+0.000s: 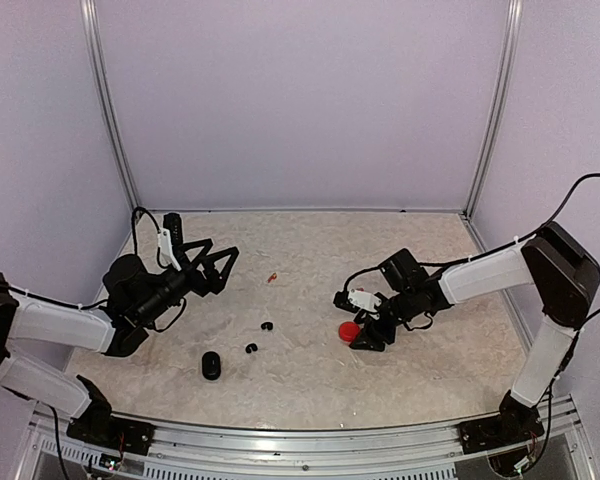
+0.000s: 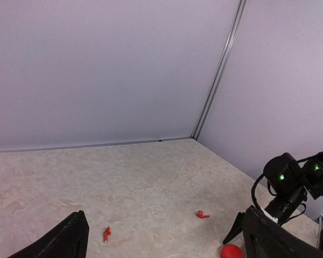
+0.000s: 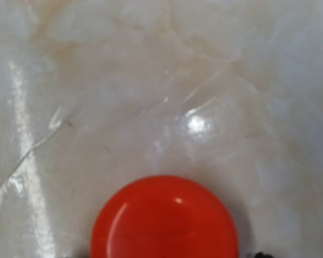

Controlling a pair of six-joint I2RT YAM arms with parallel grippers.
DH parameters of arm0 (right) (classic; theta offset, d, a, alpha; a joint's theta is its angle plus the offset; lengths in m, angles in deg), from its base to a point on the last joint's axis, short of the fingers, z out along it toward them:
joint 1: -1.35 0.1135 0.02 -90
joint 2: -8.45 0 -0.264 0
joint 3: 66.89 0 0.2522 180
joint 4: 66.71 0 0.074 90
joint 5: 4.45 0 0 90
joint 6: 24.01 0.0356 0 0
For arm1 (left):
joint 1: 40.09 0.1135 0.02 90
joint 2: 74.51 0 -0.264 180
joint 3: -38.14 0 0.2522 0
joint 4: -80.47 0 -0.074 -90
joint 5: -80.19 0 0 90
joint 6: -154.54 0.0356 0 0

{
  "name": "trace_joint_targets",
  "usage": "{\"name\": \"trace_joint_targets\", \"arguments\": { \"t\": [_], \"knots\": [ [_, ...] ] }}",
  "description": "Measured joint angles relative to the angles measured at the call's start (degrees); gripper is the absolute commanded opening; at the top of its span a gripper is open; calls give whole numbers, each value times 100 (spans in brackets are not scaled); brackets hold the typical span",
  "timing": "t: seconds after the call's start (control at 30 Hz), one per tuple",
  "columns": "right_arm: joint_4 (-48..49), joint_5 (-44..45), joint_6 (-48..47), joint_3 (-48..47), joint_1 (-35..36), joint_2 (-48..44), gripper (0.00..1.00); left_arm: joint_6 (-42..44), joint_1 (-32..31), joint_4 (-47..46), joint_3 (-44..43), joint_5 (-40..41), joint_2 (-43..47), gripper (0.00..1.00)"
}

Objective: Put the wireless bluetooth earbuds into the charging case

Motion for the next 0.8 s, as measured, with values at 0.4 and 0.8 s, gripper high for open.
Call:
{"name": "trace_joint_targets", "arguments": {
  "t": [0.4,0.8],
  "knots": [
    [-59,164,-136,-149,160,114,56,-118,127,28,-26,-105,-48,95],
    [245,887,-122,-142,590,-107,48,-535,284,588,-192,-385,-48,86]
  ]
}}
